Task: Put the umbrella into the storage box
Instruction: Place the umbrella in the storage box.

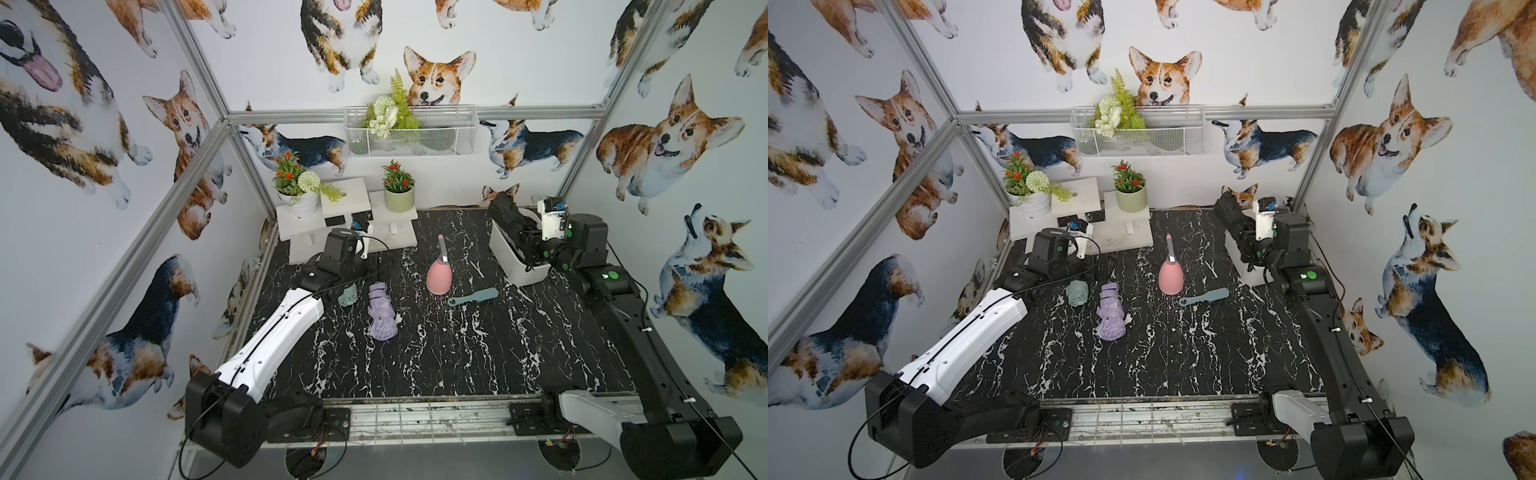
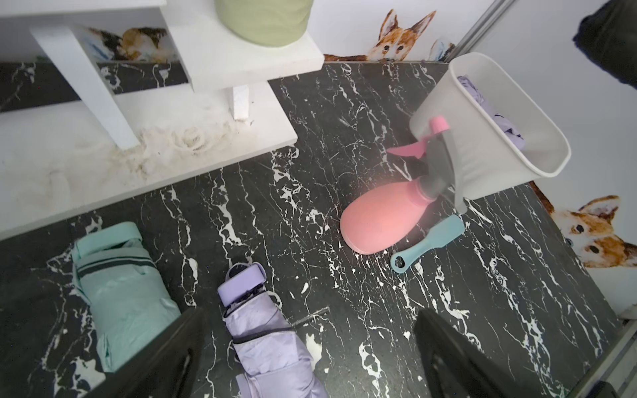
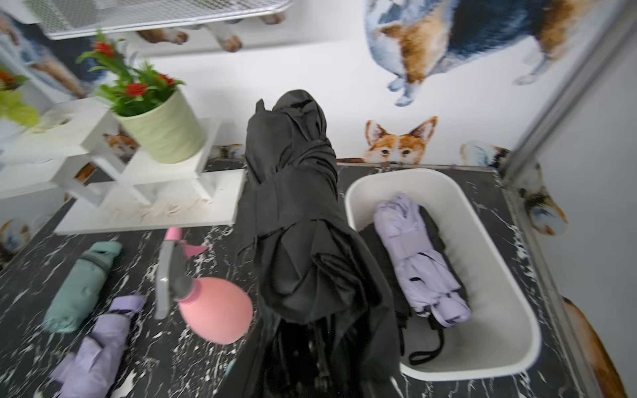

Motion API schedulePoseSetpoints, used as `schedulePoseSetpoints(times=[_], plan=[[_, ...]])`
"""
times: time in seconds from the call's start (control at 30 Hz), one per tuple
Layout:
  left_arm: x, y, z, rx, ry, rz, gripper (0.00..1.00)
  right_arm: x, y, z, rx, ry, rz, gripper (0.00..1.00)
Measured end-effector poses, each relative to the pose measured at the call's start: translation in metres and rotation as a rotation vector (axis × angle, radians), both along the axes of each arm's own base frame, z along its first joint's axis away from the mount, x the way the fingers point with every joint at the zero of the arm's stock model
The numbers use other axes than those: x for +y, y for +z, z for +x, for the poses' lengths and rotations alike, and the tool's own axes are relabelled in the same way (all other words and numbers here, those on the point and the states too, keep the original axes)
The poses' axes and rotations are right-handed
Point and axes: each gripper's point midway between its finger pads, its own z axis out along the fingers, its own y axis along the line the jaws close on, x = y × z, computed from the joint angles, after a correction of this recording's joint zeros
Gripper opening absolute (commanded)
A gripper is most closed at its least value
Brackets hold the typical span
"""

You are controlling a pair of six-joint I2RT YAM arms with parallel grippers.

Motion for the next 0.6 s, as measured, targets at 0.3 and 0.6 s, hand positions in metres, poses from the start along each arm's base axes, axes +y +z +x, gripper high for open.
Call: schedulePoseSetpoints(times=[0.3, 0.6], plan=[[0.002, -0.043, -0.009, 0.108, 0.047, -0.03, 0.96, -0.068, -0.061, 0.05, 0.125, -0.213, 0.013, 0.0], [0.004, -0.061, -0.014, 0.148, 0.072, -0.046, 0.94, -0.107, -0.087, 0.107, 0.155, -0.252, 0.0, 0.12]])
